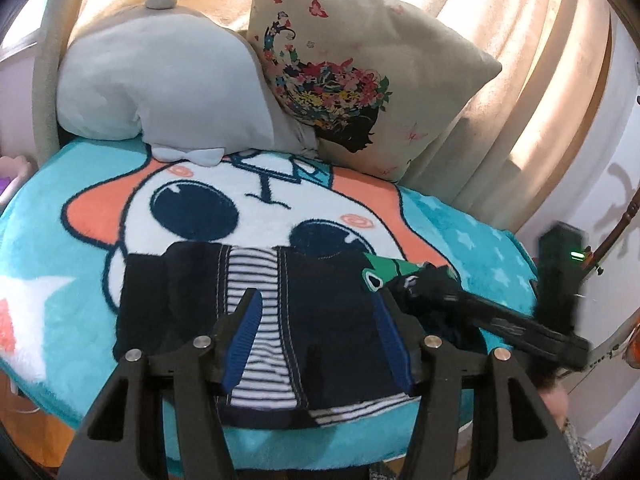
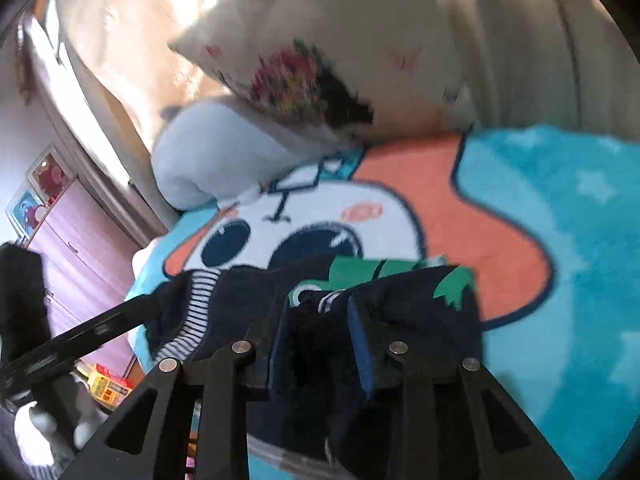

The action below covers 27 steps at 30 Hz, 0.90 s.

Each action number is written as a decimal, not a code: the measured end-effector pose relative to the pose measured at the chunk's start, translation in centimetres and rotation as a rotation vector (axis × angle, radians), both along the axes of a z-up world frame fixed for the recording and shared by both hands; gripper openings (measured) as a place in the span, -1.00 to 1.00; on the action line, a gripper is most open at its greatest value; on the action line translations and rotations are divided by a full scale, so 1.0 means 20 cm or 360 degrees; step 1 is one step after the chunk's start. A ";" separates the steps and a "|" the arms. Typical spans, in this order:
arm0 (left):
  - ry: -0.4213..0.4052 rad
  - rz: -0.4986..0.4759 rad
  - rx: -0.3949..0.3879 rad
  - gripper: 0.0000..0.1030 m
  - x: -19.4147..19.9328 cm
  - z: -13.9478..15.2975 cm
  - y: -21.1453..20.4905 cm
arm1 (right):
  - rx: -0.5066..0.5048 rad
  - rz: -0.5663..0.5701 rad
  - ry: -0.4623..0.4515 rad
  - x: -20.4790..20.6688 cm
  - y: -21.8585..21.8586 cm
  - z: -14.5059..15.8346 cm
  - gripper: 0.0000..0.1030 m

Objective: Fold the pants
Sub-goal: 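Fold the held pants edge over onto the bundle with the right gripper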

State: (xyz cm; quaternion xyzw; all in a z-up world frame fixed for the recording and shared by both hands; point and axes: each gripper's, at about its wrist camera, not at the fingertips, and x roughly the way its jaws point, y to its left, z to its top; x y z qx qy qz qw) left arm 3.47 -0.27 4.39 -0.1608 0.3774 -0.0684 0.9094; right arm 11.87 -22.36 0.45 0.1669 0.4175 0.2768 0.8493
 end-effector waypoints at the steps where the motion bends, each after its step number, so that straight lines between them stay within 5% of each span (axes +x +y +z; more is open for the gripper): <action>1: 0.0003 -0.0001 0.0004 0.10 -0.01 0.00 0.00 | -0.0007 0.0003 0.0022 0.00 0.00 -0.02 -0.35; 6: -0.0010 -0.0009 0.0051 0.11 -0.05 0.01 -0.01 | 0.0046 0.0028 0.0060 0.01 -0.01 -0.04 -0.32; 10: -0.0031 -0.0006 0.0051 0.13 -0.06 0.01 -0.02 | 0.0131 -0.0125 -0.0037 -0.10 -0.22 0.08 -0.31; 14: -0.0030 0.0009 0.0060 0.18 -0.06 0.00 -0.02 | 0.0171 -0.0185 -0.0006 -0.20 -0.30 0.03 -0.31; 18: -0.0020 0.0031 0.0085 0.18 -0.08 0.01 -0.02 | 0.0065 -0.0191 0.0106 -0.22 -0.26 -0.12 -0.28; 27: -0.0045 0.0145 0.0111 0.28 -0.15 0.03 0.07 | 0.0038 -0.0088 -0.0065 -0.18 -0.10 0.06 0.01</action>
